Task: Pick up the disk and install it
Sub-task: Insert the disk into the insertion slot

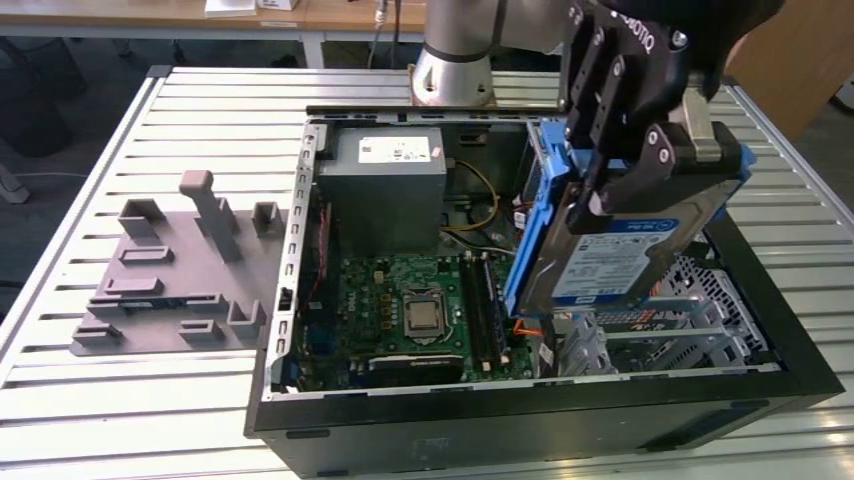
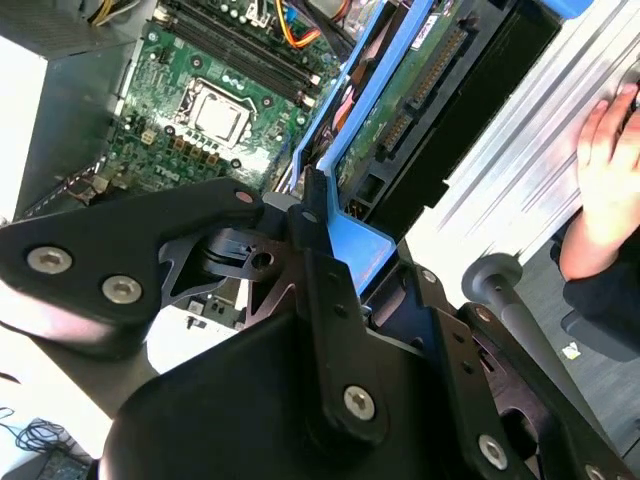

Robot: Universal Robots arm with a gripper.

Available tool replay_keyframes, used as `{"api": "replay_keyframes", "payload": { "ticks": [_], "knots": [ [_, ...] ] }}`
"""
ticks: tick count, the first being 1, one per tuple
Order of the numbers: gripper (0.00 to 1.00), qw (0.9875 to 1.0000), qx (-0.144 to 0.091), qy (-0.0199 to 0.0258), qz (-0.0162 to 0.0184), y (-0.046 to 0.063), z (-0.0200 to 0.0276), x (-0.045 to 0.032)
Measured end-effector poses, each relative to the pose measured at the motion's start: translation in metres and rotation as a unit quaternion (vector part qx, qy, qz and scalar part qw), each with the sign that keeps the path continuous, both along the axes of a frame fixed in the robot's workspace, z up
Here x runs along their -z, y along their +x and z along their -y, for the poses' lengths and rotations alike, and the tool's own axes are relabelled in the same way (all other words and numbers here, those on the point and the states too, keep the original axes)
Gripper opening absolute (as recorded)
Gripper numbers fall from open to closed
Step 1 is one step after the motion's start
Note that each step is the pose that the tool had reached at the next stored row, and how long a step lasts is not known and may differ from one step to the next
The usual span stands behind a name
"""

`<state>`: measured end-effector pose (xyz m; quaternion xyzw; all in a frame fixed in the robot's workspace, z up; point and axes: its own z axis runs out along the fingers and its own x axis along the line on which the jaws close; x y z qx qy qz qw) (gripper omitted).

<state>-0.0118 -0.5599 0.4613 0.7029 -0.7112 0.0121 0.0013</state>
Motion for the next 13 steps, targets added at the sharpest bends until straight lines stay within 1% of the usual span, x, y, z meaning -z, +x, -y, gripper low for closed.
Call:
{"api": "replay_keyframes", "payload": {
  "ticks": [3,8,13],
  "knots": [
    [0.36,1.0,0.0,0.0001,-0.001,0.006,0.0013,0.0006],
    [0.36,1.0,0.0,0.0,-0.0029,0.017,0.0017,0.0015],
    [0.36,1.0,0.0,-0.0001,-0.0032,0.026,0.0017,0.0024]
  ]
}}
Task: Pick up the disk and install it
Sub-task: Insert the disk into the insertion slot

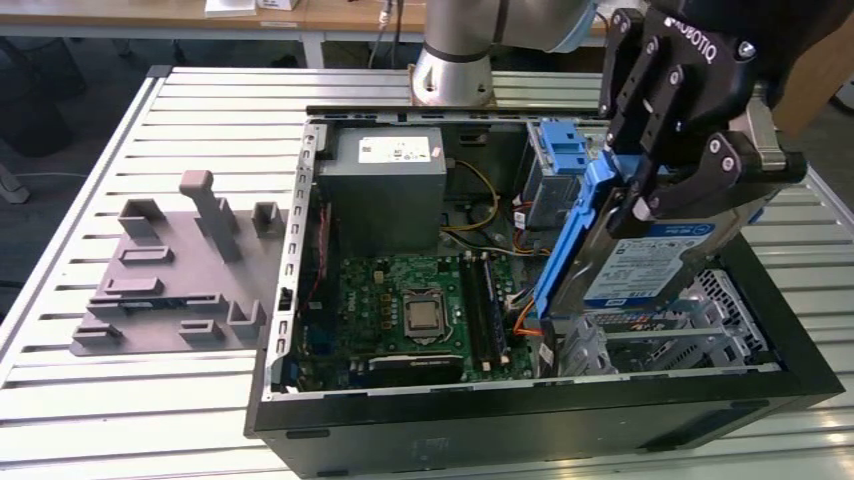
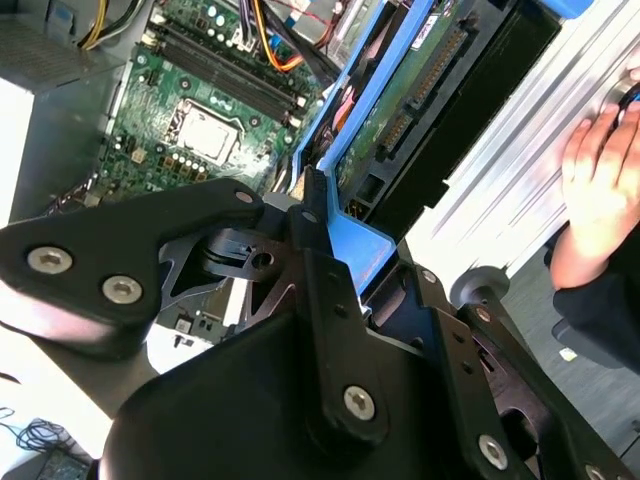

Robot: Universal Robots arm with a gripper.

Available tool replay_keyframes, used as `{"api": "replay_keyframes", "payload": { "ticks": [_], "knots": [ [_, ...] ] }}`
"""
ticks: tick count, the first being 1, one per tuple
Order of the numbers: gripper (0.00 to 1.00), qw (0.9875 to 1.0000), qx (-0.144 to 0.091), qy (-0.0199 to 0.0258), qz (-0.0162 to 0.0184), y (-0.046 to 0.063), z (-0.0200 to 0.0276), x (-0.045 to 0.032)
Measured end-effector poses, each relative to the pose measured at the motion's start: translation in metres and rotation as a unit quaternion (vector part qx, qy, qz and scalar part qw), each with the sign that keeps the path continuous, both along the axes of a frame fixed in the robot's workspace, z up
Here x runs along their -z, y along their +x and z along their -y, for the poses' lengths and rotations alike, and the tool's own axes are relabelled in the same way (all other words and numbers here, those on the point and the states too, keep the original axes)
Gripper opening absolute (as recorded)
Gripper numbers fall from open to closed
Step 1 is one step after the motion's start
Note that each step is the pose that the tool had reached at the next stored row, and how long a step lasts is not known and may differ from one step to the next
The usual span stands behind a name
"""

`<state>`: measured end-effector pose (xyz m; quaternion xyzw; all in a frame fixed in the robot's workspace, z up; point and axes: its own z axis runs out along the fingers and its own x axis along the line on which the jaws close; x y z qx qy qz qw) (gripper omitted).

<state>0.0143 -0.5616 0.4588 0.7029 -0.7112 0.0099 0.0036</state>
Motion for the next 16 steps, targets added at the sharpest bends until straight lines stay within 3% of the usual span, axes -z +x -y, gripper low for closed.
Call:
{"api": "replay_keyframes", "payload": {
  "ticks": [16],
  "knots": [
    [0.36,1.0,0.0,0.0001,-0.0002,0.025,0.0,0.0035]
  ]
}}
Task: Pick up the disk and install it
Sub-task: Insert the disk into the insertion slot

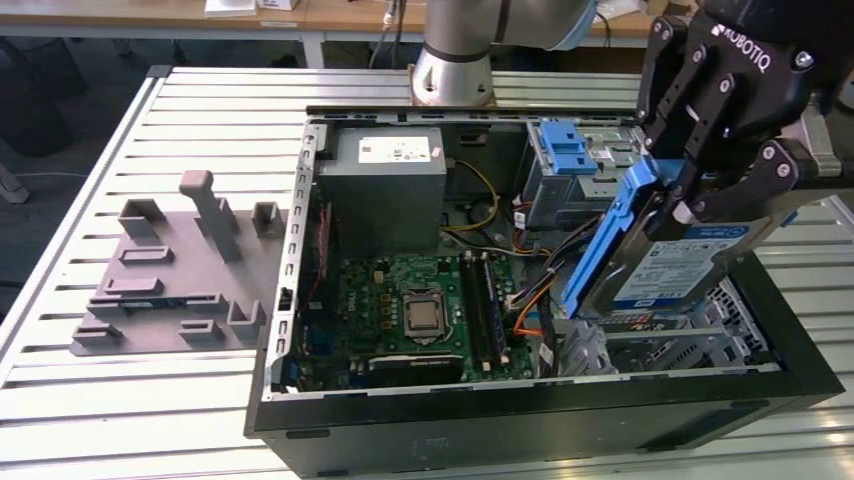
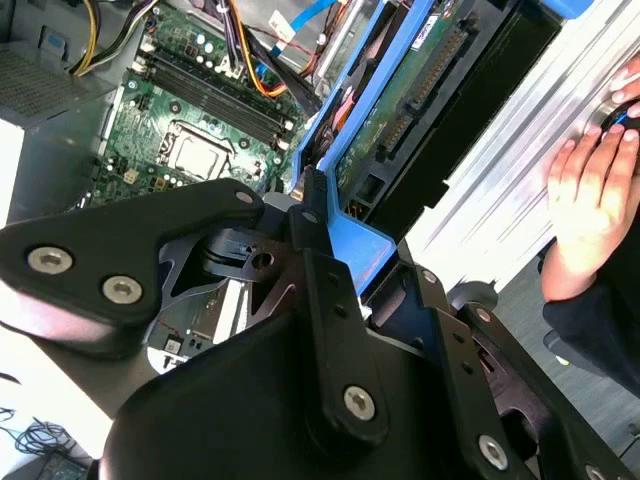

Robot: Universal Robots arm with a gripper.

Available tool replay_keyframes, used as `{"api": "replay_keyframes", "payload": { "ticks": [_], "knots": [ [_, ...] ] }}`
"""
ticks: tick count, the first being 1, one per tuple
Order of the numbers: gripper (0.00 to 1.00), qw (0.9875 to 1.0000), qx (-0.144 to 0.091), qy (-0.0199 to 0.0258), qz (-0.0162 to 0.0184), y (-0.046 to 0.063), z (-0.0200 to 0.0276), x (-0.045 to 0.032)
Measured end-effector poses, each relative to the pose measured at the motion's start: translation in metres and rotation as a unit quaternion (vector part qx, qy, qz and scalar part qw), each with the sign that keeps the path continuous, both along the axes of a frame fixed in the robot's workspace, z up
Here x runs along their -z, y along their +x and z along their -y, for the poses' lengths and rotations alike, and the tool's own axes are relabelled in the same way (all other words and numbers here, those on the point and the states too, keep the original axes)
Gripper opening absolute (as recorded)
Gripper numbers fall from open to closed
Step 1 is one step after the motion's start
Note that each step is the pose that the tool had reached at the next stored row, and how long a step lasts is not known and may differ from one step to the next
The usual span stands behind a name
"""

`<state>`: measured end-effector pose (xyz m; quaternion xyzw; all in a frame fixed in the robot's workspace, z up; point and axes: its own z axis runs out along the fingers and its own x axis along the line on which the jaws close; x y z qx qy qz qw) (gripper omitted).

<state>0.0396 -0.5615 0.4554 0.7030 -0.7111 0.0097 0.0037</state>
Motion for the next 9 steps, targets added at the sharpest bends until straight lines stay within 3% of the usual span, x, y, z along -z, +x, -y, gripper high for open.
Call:
{"api": "replay_keyframes", "payload": {
  "ticks": [9],
  "knots": [
    [0.36,1.0,0.0,0.0,-0.0001,0.012,0.0,0.0029]
  ]
}}
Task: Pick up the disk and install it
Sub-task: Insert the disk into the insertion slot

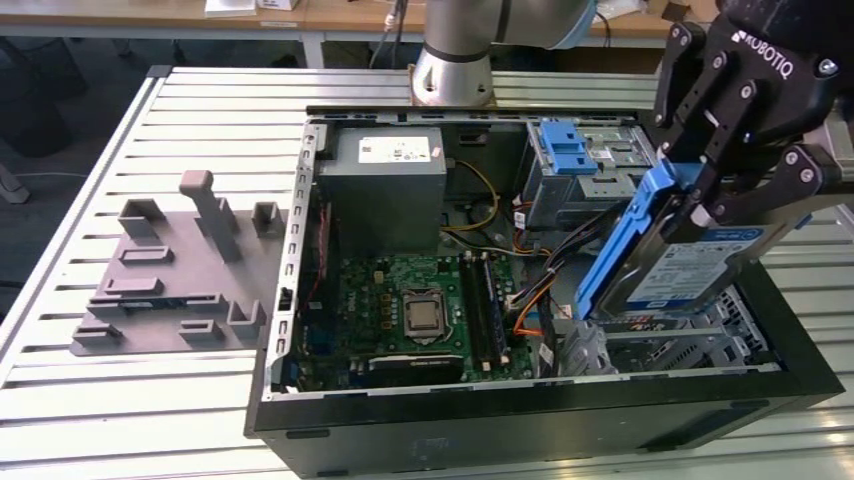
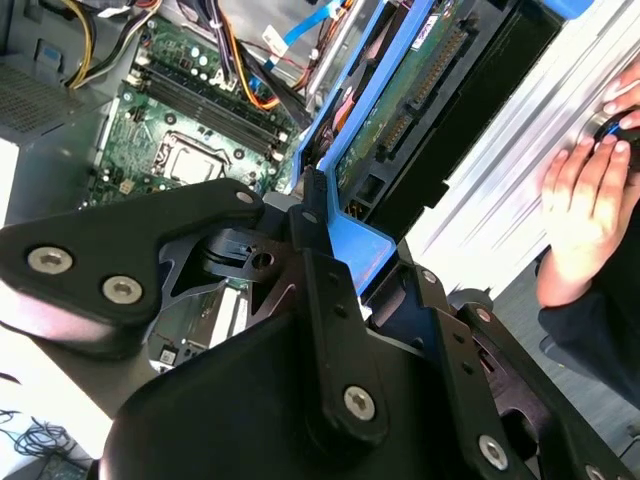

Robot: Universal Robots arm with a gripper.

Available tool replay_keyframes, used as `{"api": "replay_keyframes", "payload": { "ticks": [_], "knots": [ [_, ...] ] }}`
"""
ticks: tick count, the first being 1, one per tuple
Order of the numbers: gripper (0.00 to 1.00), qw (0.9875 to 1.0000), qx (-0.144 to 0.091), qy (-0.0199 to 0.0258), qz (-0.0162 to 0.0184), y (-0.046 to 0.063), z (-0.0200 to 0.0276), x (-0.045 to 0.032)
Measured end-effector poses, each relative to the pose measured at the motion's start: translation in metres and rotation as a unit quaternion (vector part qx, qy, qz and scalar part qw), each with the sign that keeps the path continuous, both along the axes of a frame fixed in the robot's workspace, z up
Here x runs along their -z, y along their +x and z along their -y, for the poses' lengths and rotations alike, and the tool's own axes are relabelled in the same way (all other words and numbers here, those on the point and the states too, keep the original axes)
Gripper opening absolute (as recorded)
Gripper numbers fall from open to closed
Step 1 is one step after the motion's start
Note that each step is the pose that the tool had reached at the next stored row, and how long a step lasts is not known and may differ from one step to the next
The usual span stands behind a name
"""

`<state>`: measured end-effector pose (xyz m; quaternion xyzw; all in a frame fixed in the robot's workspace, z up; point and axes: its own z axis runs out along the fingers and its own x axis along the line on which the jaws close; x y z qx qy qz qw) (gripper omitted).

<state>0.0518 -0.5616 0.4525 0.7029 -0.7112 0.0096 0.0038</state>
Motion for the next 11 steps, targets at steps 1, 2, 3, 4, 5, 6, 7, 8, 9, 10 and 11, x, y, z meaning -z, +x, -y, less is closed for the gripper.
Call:
{"api": "replay_keyframes", "payload": {
  "ticks": [1,2,3,4,5,6,7,8,9,10,11],
  "knots": [
    [0.36,1.0,0.0,0.0,0.0,0.002,0.0,0.0003],
    [0.36,1.0,0.0,0.0,-0.0001,0.003,0.0,0.0007],
    [0.36,1.0,0.0,0.0,-0.0001,0.005,0.0,0.0012],
    [0.36,1.0,0.0,0.0,-0.0001,0.006,0.0,0.0016],
    [0.36,1.0,0.0,0.0,-0.0001,0.008,0.0,0.002],
    [0.36,1.0,0.0,-0.0001,-0.0001,0.009,0.0,0.0025],
    [0.36,1.0,0.0,0.0,-0.0001,0.01,0.0,0.0032],
    [0.36,1.0,-0.001,0.0,-0.0001,0.011,0.0,0.0039],
    [0.36,1.0,-0.001,-0.0001,-0.0001,0.012,0.0,0.0046],
    [0.36,1.0,-0.001,-0.0001,-0.0001,0.014,0.0,0.0052],
    [0.36,1.0,-0.002,0.0,-0.0001,0.015,0.0,0.0059]
  ]
}}
